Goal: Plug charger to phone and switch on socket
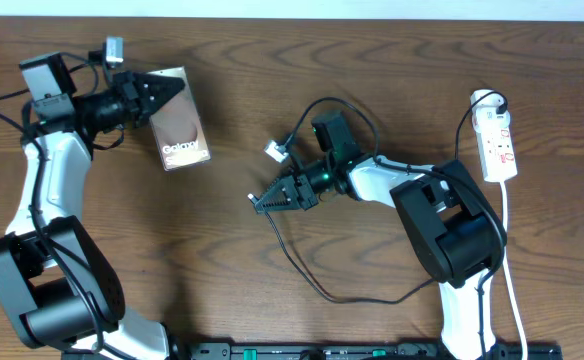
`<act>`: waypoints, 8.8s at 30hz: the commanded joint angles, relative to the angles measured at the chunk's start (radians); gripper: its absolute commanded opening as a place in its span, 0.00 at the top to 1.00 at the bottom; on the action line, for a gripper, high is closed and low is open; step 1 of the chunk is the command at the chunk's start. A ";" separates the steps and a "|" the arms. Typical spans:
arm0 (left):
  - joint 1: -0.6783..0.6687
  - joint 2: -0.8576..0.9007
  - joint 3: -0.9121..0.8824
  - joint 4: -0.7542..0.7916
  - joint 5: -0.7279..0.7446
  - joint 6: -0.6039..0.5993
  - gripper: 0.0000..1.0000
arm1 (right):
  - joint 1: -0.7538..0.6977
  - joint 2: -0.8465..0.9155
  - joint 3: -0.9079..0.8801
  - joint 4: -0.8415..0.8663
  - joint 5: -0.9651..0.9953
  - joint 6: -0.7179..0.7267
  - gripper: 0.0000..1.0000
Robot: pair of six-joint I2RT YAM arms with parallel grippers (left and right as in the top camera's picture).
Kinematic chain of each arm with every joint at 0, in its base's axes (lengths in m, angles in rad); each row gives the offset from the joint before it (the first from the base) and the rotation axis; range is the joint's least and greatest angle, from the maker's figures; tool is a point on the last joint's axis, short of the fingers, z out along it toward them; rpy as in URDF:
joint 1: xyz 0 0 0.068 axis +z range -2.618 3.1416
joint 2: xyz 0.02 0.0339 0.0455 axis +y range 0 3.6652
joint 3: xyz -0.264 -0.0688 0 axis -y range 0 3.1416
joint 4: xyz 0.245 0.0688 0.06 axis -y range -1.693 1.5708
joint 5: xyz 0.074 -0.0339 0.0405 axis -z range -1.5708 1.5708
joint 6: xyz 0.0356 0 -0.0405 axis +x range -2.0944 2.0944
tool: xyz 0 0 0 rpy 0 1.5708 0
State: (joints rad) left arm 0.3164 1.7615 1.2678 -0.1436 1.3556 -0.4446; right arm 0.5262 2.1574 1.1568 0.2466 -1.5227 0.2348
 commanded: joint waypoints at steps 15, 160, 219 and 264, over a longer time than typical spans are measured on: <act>-0.093 -0.017 0.003 0.579 -0.279 -0.627 0.93 | -0.004 0.001 0.007 0.956 0.263 1.013 0.99; -0.199 -0.017 0.001 0.654 -0.154 -0.582 0.93 | -0.023 0.001 0.007 1.328 0.679 1.338 0.99; -0.152 -0.017 0.001 0.654 -0.265 -0.713 0.93 | 0.033 0.001 0.007 1.281 0.623 1.320 0.99; -0.150 -0.016 0.001 0.654 -0.237 -0.625 0.93 | 0.055 0.001 0.007 1.234 0.597 1.294 0.99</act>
State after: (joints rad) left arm 0.1665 1.7615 1.2587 0.4984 1.0805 -1.0763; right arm 0.5755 2.1590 1.1492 1.4780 -0.9245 1.5513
